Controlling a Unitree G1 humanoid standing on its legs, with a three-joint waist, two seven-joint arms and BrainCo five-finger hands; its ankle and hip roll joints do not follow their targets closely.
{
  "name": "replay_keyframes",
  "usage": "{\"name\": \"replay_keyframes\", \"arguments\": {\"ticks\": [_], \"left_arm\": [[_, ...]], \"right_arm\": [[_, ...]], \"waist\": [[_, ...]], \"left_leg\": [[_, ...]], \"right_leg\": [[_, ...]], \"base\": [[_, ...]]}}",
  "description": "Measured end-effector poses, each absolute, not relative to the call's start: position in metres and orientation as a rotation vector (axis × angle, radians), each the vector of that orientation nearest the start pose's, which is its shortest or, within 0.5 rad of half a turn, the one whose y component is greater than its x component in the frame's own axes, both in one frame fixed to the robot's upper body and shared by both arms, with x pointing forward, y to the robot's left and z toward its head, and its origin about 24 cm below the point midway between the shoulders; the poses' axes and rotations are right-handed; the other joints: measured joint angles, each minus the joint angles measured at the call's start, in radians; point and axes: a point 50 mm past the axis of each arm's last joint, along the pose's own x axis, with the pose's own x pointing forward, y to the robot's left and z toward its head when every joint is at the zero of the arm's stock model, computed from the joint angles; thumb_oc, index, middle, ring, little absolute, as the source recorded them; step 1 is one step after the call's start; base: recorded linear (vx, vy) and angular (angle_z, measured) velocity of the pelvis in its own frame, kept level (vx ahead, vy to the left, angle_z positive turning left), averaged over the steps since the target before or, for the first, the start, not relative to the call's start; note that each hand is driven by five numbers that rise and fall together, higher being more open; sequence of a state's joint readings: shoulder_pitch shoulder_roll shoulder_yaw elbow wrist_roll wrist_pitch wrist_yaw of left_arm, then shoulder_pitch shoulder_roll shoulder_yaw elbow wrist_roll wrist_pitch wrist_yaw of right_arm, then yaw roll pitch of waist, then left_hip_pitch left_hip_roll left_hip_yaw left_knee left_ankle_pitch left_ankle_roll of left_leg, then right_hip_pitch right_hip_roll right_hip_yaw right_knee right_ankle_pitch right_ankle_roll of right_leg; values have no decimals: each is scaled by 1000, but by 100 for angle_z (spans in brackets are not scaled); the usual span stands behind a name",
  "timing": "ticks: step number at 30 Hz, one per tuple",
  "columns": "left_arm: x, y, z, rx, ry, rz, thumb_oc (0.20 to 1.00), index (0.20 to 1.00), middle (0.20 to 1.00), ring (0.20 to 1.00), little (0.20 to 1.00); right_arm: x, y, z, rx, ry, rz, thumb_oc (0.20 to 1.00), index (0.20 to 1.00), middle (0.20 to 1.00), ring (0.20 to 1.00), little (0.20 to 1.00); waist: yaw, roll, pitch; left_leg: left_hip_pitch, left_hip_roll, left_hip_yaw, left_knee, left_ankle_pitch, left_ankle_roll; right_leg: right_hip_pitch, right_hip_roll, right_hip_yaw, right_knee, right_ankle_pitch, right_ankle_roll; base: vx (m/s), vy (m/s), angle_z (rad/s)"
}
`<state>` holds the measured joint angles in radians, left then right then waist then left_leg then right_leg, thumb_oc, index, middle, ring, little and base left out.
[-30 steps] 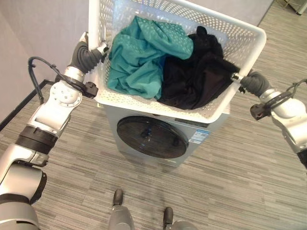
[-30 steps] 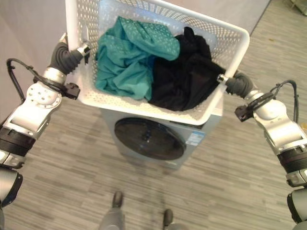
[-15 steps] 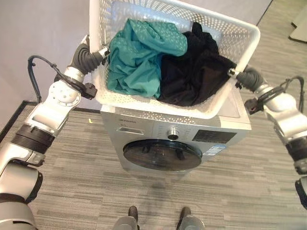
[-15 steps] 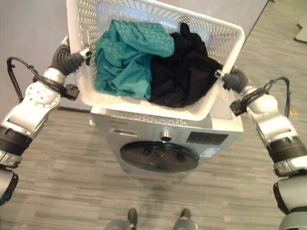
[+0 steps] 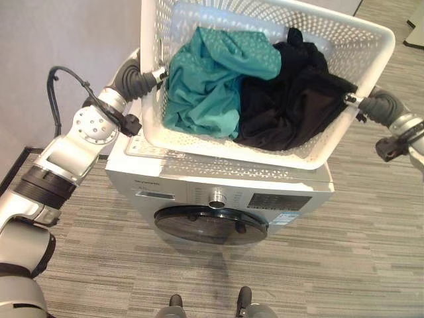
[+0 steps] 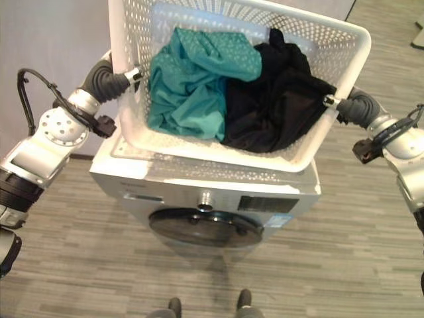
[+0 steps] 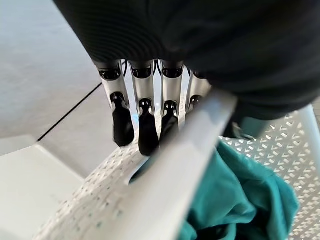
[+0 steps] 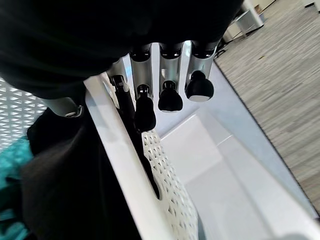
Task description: Grab the laundry basket,head to the washer,open it,put in the laundry and shut it.
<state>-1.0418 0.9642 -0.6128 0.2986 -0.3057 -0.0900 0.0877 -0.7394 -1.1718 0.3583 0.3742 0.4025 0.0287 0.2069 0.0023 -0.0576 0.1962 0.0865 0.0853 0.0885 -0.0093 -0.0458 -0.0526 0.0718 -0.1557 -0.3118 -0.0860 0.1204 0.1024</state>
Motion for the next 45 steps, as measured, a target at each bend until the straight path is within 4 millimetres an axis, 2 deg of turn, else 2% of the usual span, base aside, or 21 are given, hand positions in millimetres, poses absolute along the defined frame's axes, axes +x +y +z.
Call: {"name": "replay_keyframes", "arguments": {"ticks": [1,2,4,7,9,10,12,14,17,26,29,35,40,41,42,43,45], "left_arm": [[355,193,296,865,-569,-155,1000,1000,1000,1000,1000],[356,193,298,860,-570,-152,1000,1000,1000,1000,1000],[361,209,309,829,-539,-84,1000,1000,1000,1000,1000],[361,256,323,852,-448,88,1000,1000,1000,1000,1000],[359,276,326,885,-399,153,1000,1000,1000,1000,1000],[359,279,325,883,-387,164,1000,1000,1000,1000,1000],[361,285,324,891,-358,191,1000,1000,1000,1000,1000],[363,283,324,888,-356,187,1000,1000,1000,1000,1000],[364,280,323,885,-357,179,1000,1000,1000,1000,1000],[364,278,317,846,-373,175,1000,1000,1000,1000,1000],[361,280,307,691,-411,197,1000,1000,1000,1000,1000],[343,287,286,607,-456,227,1000,1000,1000,1000,1000],[311,323,249,587,-417,355,1000,1000,1000,1000,1000],[296,336,235,566,-402,404,1000,1000,1000,1000,1000],[293,343,222,576,-343,424,1000,1000,1000,1000,1000],[279,350,218,582,-340,440,1000,1000,1000,1000,1000],[261,362,198,595,-264,454,1000,1000,1000,1000,1000]], "right_arm": [[333,-310,252,-802,-93,53,1000,1000,1000,1000,1000],[333,-315,252,-796,-80,35,1000,1000,1000,1000,1000],[336,-339,252,-765,-7,-72,1000,1000,1000,1000,1000],[334,-374,259,-711,102,-246,1000,1000,1000,1000,1000],[332,-390,251,-687,181,-313,1000,1000,1000,1000,1000],[330,-394,249,-681,207,-332,1000,1000,1000,1000,1000],[333,-396,241,-677,257,-345,1000,1000,1000,1000,1000],[338,-391,242,-668,258,-341,1000,1000,1000,1000,1000],[343,-385,247,-654,236,-333,1000,1000,1000,1000,1000],[356,-368,234,-634,236,-288,1000,1000,1000,1000,1000],[355,-368,237,-567,190,-305,1000,1000,1000,1000,1000],[340,-383,240,-500,108,-350,1000,1000,1000,1000,1000],[313,-413,228,-394,83,-469,1000,1000,1000,1000,1000],[301,-425,223,-358,75,-516,1000,1000,1000,1000,1000],[290,-438,214,-361,121,-576,1000,1000,1000,1000,1000],[284,-441,211,-350,105,-585,1000,1000,1000,1000,1000],[267,-454,196,-335,145,-633,1000,1000,1000,1000,1000]], "waist": [[4,0,0],[8,0,0],[25,-1,-2],[40,-4,-8],[49,-7,-31],[53,-6,-41],[61,-6,-71],[65,-4,-87],[67,-4,-92],[72,13,-139],[77,13,-149],[87,0,-157],[91,-3,-156],[91,-3,-156],[99,-6,-154],[96,-10,-151],[99,-13,-148]], "left_leg": [[0,1,1,0,0,-1],[0,1,0,0,1,-1],[0,0,-1,1,3,-4],[0,0,0,1,6,-9],[0,1,0,0,7,-11],[0,0,1,0,7,-11],[0,0,1,-1,7,-11],[0,-2,1,0,7,-12],[0,0,0,0,12,-18],[0,16,2,-7,19,-30],[-1,20,2,-12,22,-32],[-2,23,0,-31,28,-37],[-2,24,-1,-40,28,-37],[0,23,0,-45,28,-37],[-2,23,-1,-46,29,-38],[-1,24,0,-51,29,-38],[0,24,0,-54,29,-38]], "right_leg": [[-1,1,1,0,0,0],[0,1,0,0,-1,-1],[1,0,0,0,-1,-2],[1,-1,1,0,-1,-2],[1,-1,0,0,-2,-3],[1,-1,0,0,-2,-3],[1,-2,1,0,-2,-3],[1,-3,1,0,-3,-5],[1,-2,3,0,-6,-9],[-4,15,5,-1,-6,-17],[-6,18,5,-1,-7,-18],[-16,20,4,-1,-9,-21],[-21,21,4,-2,-12,-19],[-22,24,4,-2,-14,-17],[-22,25,4,-1,-14,-17],[-25,25,5,-7,-17,-15],[-25,25,4,-8,-19,-13]], "base": [[0,0,0],[0,0,0],[0,0,0],[0,0,0],[0,0,0],[0,0,0],[0,0,0],[0,0,0],[0,0,0],[0,1,-1],[0,0,0],[3,-5,0],[4,-7,0],[0,0,0],[0,0,0],[0,0,0],[0,0,0]]}}
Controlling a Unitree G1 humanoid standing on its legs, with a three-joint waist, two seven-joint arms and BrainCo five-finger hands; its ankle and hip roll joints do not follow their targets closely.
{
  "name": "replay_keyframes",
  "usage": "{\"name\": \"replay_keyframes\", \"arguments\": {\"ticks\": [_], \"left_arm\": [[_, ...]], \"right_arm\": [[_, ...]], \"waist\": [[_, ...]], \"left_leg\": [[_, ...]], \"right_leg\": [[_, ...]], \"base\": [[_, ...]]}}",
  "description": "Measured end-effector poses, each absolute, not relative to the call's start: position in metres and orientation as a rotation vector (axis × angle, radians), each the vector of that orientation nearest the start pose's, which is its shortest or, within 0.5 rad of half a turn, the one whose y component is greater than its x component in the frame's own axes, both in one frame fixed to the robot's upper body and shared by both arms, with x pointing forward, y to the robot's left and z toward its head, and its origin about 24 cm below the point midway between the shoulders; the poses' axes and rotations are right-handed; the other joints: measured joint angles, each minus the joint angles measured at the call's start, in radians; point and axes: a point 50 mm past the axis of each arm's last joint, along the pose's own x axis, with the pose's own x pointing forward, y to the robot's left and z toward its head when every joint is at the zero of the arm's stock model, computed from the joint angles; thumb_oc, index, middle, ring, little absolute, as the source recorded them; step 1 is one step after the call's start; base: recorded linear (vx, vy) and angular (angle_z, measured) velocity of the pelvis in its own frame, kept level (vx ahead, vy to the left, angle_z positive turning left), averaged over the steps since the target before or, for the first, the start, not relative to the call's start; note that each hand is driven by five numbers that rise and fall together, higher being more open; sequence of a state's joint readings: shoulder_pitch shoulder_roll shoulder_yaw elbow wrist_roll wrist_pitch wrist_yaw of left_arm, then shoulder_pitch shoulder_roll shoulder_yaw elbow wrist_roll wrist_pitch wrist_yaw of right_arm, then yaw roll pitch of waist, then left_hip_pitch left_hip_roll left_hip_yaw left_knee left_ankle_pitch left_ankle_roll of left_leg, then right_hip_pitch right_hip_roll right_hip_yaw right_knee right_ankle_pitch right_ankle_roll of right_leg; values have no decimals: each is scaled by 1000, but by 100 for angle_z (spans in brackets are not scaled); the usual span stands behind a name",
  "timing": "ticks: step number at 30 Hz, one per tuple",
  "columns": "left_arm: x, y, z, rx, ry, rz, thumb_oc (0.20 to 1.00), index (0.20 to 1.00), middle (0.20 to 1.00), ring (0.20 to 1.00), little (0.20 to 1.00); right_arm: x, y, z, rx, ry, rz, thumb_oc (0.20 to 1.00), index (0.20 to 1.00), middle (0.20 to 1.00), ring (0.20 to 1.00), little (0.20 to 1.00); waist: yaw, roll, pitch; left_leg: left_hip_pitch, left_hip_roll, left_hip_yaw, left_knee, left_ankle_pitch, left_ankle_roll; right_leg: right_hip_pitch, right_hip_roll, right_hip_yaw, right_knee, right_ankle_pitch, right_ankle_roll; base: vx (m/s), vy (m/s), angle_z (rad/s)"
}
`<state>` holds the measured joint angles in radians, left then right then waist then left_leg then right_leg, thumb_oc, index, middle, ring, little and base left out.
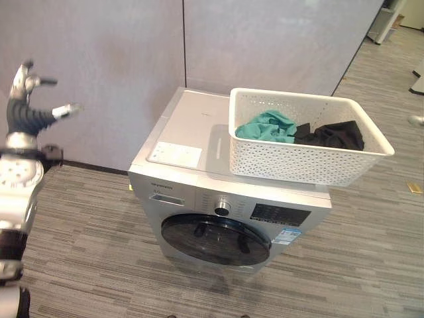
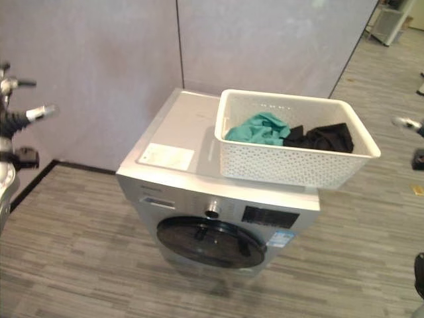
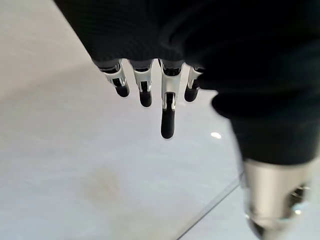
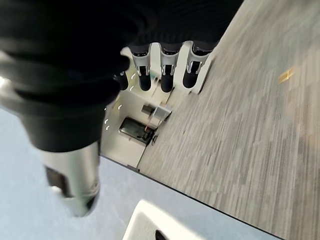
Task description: Grab the laundry basket,head to the washer,open it,put in the laundry and shut it.
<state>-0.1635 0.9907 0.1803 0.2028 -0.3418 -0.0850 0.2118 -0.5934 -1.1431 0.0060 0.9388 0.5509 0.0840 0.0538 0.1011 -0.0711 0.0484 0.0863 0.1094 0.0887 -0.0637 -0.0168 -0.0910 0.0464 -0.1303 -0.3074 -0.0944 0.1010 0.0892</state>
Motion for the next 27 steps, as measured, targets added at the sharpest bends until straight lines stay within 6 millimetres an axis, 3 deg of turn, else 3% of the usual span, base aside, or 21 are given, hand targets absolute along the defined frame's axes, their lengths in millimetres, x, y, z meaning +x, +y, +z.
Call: {"name": "replay_keyframes", "arguments": {"ticks": [2,4,6,10,16,19,23,27], "left_arm": [[236,376,159,567,-125,481,1000,1000,1000,1000,1000],[218,379,123,507,-15,497,1000,1000,1000,1000,1000],[207,374,100,465,57,491,1000,1000,1000,1000,1000],[190,346,58,276,136,441,1000,1000,1000,1000,1000],[191,313,19,92,247,324,1000,1000,1000,1000,1000],[185,309,5,-9,294,335,1000,1000,1000,1000,1000],[185,299,-1,-52,319,311,1000,1000,1000,1000,1000],[186,298,-3,-54,337,305,1000,1000,1000,1000,1000]], "right_arm": [[245,-467,174,-340,222,-683,1000,1000,1000,1000,1000],[235,-471,157,-344,289,-694,1000,1000,1000,1000,1000],[233,-470,148,-319,304,-696,1000,1000,1000,1000,1000],[236,-465,132,-274,329,-686,1000,1000,1000,1000,1000],[254,-458,135,-241,329,-682,1000,1000,1000,1000,1000],[269,-450,145,-235,298,-664,1000,1000,1000,1000,1000],[283,-439,147,-234,284,-626,1000,1000,1000,1000,1000],[295,-424,136,-219,292,-594,1000,1000,1000,1000,1000]], "waist": [[3,3,4],[6,5,12],[11,7,16],[46,15,42],[75,36,60],[80,41,66],[76,45,69],[74,46,69]], "left_leg": [[1,-1,1,-11,0,0],[0,-2,3,-11,0,0],[0,0,5,-12,0,0],[0,2,4,-10,1,0],[-33,-8,-43,-8,15,4],[-39,-9,-52,-9,17,5],[-52,-8,-64,-8,18,5],[-53,-8,-73,-8,19,4]], "right_leg": [[-2,0,0,-2,-4,6],[-7,-1,2,-2,-4,6],[-9,0,3,-2,-4,6],[-9,0,3,-3,-4,6],[-12,-7,-38,-3,-5,7],[-12,-9,-46,-3,-5,7],[-13,-8,-58,-3,-7,7],[-14,-6,-64,-3,-8,6]], "base": [[0,0,0],[5,-7,-2],[17,-23,-5],[-5,-11,0],[-12,-13,22],[-1,2,10],[20,0,7],[13,3,5]]}}
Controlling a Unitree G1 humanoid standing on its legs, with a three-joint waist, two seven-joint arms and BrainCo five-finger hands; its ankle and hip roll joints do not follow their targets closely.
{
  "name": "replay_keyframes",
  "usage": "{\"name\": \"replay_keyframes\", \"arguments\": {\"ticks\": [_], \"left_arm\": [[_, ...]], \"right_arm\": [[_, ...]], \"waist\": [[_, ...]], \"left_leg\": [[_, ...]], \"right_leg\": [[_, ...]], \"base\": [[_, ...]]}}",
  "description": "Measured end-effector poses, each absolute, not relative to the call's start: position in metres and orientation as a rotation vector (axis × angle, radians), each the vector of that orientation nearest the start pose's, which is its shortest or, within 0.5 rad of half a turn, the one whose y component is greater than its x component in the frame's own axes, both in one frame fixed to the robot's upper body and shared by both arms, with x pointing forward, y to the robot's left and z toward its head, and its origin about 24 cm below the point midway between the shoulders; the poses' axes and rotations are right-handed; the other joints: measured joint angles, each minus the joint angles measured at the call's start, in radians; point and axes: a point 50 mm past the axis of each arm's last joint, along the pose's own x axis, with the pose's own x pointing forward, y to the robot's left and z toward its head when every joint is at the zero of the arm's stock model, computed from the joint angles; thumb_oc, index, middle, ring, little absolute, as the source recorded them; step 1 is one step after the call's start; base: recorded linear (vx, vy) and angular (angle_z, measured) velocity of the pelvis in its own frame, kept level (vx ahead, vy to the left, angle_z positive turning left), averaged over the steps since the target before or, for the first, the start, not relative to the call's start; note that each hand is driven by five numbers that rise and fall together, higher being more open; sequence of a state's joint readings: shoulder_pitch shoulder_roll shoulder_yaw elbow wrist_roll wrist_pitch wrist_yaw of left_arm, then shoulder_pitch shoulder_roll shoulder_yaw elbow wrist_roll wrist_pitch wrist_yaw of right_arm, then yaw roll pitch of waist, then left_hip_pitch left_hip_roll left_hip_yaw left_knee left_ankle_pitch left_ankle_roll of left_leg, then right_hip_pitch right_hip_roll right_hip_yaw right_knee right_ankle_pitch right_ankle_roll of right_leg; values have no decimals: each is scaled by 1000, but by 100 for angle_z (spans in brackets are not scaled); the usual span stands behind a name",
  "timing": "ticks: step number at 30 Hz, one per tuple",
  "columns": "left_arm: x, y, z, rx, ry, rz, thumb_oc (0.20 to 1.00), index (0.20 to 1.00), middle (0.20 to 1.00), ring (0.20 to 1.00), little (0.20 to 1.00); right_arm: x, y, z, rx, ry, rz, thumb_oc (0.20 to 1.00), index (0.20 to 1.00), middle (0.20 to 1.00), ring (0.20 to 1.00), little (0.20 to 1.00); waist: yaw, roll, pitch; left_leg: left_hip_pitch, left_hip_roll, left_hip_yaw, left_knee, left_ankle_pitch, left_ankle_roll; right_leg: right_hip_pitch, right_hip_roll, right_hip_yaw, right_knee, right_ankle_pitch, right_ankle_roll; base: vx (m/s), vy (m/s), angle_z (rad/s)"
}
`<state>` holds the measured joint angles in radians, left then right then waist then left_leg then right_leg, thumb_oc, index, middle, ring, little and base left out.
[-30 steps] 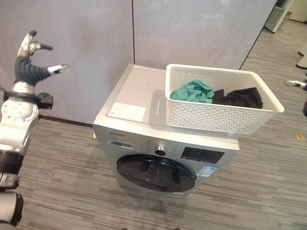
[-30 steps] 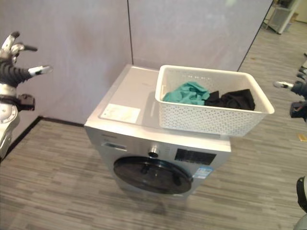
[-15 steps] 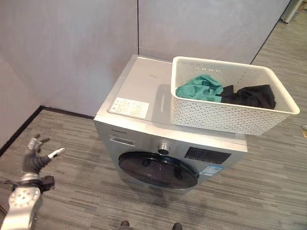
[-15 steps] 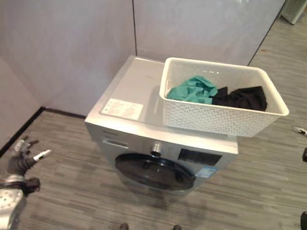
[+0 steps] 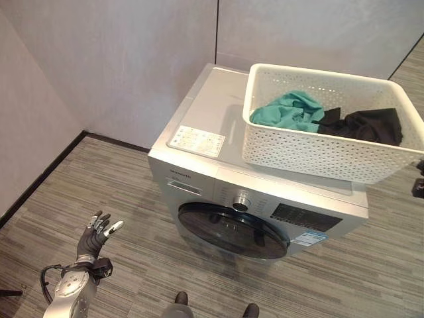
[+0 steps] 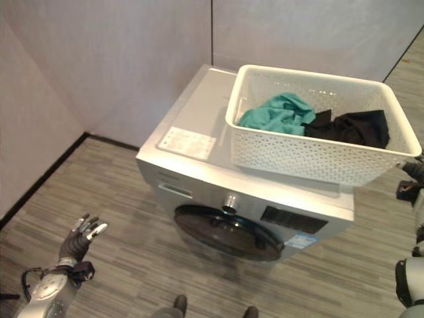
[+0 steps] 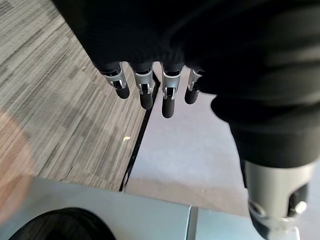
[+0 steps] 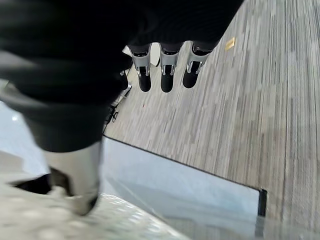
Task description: Grab the laundry basket,head to the washer,open it,put in the laundry and shut it.
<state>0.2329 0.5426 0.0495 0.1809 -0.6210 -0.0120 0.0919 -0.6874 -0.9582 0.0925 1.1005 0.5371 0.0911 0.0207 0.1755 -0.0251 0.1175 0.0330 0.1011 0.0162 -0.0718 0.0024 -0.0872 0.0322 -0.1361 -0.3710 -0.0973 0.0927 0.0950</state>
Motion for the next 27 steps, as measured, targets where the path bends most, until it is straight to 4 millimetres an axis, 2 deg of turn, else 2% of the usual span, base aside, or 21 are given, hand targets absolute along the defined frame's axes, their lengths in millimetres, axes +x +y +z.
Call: {"name": "replay_keyframes", "arguments": {"ticks": [7,9,14,17,23,27], "left_arm": [[184,289,-11,-69,370,278,1000,1000,1000,1000,1000],[182,288,-13,-81,379,282,1000,1000,1000,1000,1000],[180,283,-18,-105,391,285,1000,1000,1000,1000,1000],[180,283,-18,-105,390,285,1000,1000,1000,1000,1000],[179,284,-19,-101,396,287,1000,1000,1000,1000,1000],[177,287,-24,-99,421,298,1000,1000,1000,1000,1000]], "right_arm": [[328,-374,140,-287,208,-395,1000,1000,1000,1000,1000],[339,-349,138,-306,182,-300,1000,1000,1000,1000,1000],[347,-328,138,-332,161,-205,1000,1000,1000,1000,1000],[348,-323,137,-359,165,-178,1000,1000,1000,1000,1000],[345,-328,131,-376,194,-181,1000,1000,1000,1000,1000],[333,-346,129,-337,196,-239,1000,1000,1000,1000,1000]], "waist": [[-10,0,0],[-14,-3,0],[-17,-10,0],[-17,-16,-3],[-22,-31,-11],[-28,-32,-12]], "left_leg": [[2,-1,1,0,0,0],[12,-1,18,-2,0,0],[29,4,45,-8,-1,0],[36,8,48,-15,0,-1],[35,9,46,-17,2,-3],[36,9,47,-17,2,-3]], "right_leg": [[0,0,2,0,0,0],[0,3,13,7,1,-2],[-2,9,40,8,5,-5],[-1,13,44,6,5,-6],[-1,14,41,0,5,-6],[-2,14,43,0,5,-6]], "base": [[0,0,0],[4,17,-17],[-3,25,-17],[-7,7,-5],[0,0,0],[0,0,0]]}}
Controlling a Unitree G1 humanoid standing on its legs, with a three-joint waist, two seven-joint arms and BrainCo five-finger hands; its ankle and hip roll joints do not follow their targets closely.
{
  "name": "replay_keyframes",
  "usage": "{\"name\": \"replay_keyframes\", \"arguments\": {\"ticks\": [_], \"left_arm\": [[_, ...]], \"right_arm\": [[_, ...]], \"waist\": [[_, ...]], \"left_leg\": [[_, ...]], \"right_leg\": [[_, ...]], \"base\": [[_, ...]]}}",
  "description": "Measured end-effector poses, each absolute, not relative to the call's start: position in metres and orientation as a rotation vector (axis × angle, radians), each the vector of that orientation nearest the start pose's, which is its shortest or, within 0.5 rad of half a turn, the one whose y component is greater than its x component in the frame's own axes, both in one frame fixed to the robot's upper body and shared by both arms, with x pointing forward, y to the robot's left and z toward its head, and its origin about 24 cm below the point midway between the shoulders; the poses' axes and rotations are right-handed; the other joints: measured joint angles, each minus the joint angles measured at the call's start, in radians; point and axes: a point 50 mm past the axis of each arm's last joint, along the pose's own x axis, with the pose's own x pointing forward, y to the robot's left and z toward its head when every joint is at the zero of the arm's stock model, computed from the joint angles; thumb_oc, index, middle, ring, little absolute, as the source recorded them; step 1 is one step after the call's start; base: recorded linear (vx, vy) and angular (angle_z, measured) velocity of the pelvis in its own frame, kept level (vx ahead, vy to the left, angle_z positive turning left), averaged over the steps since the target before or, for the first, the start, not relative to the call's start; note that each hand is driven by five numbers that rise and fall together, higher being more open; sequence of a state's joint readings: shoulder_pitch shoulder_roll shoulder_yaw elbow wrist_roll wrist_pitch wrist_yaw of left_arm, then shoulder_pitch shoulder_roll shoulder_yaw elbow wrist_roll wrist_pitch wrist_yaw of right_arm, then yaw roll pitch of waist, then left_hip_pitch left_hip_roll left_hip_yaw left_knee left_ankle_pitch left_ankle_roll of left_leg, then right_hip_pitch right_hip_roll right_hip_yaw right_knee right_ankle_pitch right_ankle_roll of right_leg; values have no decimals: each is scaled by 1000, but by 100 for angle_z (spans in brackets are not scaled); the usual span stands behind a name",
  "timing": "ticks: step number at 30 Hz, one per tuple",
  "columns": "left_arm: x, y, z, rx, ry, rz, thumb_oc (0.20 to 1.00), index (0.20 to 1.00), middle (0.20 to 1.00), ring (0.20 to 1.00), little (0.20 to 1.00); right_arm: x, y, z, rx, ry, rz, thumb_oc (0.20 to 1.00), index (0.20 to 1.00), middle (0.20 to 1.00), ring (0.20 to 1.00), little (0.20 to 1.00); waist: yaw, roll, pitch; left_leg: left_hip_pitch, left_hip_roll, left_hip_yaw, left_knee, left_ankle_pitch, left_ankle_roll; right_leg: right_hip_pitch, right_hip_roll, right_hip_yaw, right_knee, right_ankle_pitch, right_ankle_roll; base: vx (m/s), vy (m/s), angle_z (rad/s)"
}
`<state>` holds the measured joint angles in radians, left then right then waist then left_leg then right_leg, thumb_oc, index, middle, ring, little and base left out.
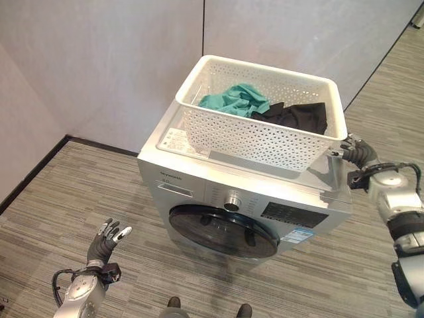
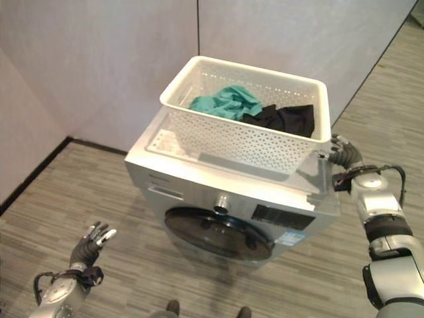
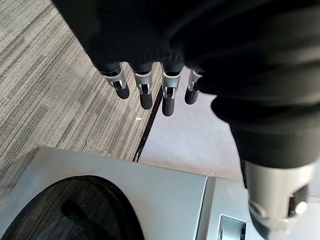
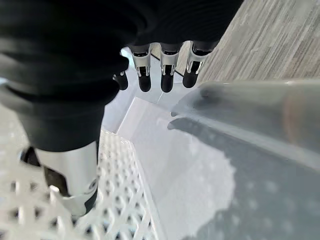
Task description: Grab the laundry basket,head to the washer,open it,put in the laundry and shut it.
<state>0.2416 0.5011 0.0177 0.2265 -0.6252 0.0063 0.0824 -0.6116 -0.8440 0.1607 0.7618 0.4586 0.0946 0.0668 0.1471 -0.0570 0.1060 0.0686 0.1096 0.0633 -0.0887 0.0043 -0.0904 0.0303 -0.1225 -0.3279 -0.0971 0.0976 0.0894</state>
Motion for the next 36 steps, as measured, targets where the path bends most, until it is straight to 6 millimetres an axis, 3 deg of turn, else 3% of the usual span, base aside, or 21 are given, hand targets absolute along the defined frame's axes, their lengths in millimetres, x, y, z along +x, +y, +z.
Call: {"name": "replay_keyframes", "arguments": {"ticks": [8,12,15,18,23,25,27,31,33,36], "left_arm": [[166,291,-35,-75,487,299,1000,1000,1000,1000,1000],[158,294,-45,-52,540,311,1000,1000,1000,1000,1000],[154,295,-51,-33,557,348,1000,1000,1000,1000,1000],[147,294,-62,-27,590,378,1000,1000,1000,1000,1000],[139,288,-88,-67,677,414,1000,1000,1000,1000,1000],[126,287,-103,-79,762,443,1000,1000,1000,1000,1000],[117,282,-114,-75,824,440,1000,1000,1000,1000,1000],[94,280,-130,-44,942,451,1000,1000,1000,1000,1000],[84,278,-136,-22,989,450,1000,1000,1000,1000,1000],[85,276,-137,-13,992,443,1000,1000,1000,1000,1000]], "right_arm": [[300,-383,133,-332,182,-352,1000,1000,1000,1000,1000],[279,-393,123,-339,196,-394,1000,1000,1000,1000,1000],[235,-406,95,-440,295,-442,1000,1000,1000,1000,1000],[206,-403,68,-498,382,-438,1000,1000,1000,1000,1000],[167,-352,-28,-290,592,-376,1000,1000,1000,1000,1000],[149,-314,-70,-191,720,-294,1000,1000,1000,1000,1000],[138,-287,-92,-143,794,-222,1000,1000,1000,1000,1000],[135,-251,-105,-104,826,-78,1000,1000,1000,1000,1000],[143,-240,-104,-121,808,-14,1000,1000,1000,1000,1000],[160,-228,-97,-147,755,65,1000,1000,1000,1000,1000]], "waist": [[-32,5,-2],[-64,20,-9],[-65,30,-14],[-80,35,-16],[-103,8,-9],[-104,1,-11],[-104,2,-12],[-104,0,-13],[-98,-3,-14],[-84,-6,-11]], "left_leg": [[3,1,11,-1,0,1],[5,2,21,-1,-2,2],[2,2,22,-1,-2,2],[0,4,18,-2,-2,3],[-3,13,2,-6,-4,4],[-5,17,1,-3,-4,3],[-14,16,1,-3,-3,3],[-14,17,1,-2,4,-6],[-11,22,9,-2,4,-6],[-3,33,19,0,2,-8]], "right_leg": [[-4,1,15,0,0,0],[-7,1,22,0,1,0],[-10,1,22,5,1,0],[-10,1,19,3,1,0],[-1,3,9,0,-13,1],[-2,6,8,0,-15,-1],[-10,5,8,0,-14,-1],[-17,7,9,-1,-11,-2],[-19,17,17,-1,-9,-4],[-14,27,22,-1,-10,-6]], "base": [[-5,3,-4],[-20,-1,-5],[-22,-17,1],[-40,-40,0],[-31,-32,7],[-28,-34,0],[-12,-23,0],[-27,-70,0],[-48,-113,-11],[-92,-141,-9]]}}
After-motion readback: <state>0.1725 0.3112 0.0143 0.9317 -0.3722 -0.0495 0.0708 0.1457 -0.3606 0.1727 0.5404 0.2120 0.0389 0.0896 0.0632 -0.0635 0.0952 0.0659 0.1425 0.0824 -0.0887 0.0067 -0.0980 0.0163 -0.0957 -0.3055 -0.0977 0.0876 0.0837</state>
